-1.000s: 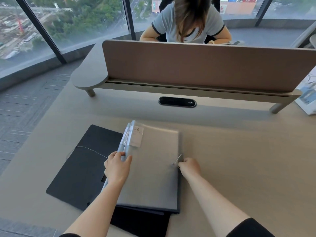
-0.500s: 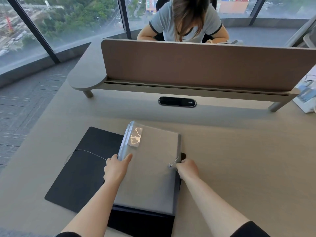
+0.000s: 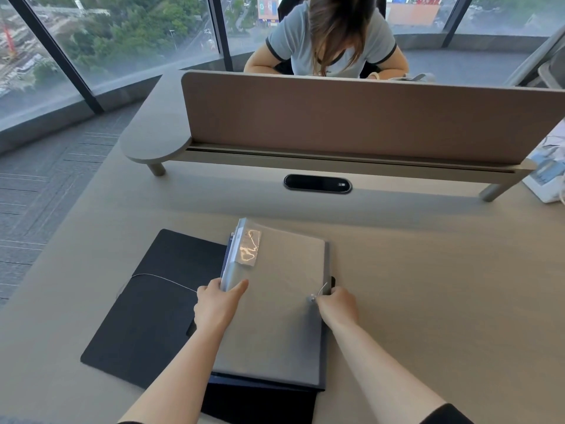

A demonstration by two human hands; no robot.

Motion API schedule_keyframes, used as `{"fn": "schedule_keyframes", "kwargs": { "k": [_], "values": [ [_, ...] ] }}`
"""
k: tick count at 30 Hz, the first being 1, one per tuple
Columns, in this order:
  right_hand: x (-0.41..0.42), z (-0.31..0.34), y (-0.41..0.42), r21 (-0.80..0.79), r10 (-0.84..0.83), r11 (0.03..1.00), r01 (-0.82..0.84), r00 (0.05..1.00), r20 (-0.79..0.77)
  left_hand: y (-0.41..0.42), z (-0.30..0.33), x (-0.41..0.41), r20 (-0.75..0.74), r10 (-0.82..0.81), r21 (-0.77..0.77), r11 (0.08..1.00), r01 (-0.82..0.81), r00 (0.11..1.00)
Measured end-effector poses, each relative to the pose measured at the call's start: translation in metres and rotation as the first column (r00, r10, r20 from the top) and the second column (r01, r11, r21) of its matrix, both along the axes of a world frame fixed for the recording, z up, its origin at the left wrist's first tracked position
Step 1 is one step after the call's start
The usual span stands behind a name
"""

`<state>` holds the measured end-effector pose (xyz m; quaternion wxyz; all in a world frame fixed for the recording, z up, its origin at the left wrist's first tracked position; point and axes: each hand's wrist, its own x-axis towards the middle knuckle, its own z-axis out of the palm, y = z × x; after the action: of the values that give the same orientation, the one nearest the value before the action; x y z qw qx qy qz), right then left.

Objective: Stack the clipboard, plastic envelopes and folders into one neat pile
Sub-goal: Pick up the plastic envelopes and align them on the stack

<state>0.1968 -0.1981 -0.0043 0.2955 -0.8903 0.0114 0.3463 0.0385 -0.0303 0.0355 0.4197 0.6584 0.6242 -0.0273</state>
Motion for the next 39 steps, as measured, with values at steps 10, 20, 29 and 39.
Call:
{"fn": "schedule_keyframes", "kwargs": {
  "k": [10,20,29,39],
  "values": [
    [0.024,-0.004,-0.026,0.01,-0.09,0.996,0.091,0.993,-0.072,-0.027,0.002,0.014,0.168,0.04,-0.094,0.995,-0.025,0.985],
    [0.041,0.0,-0.059,-0.032,-0.242,0.97,0.24,0.961,-0.132,-0.051,0.004,0.034,0.22,0.017,-0.127,0.992,0.012,0.975],
    [0.046,-0.004,-0.069,0.001,-0.233,0.972,0.235,0.966,-0.11,-0.067,0.014,0.053,0.125,-0.004,-0.113,0.993,0.019,0.992],
    [0.057,0.001,-0.09,-0.089,-0.142,0.986,0.141,0.99,-0.007,-0.089,0.011,0.063,0.225,0.057,-0.15,0.988,-0.023,0.973]
  ]
}}
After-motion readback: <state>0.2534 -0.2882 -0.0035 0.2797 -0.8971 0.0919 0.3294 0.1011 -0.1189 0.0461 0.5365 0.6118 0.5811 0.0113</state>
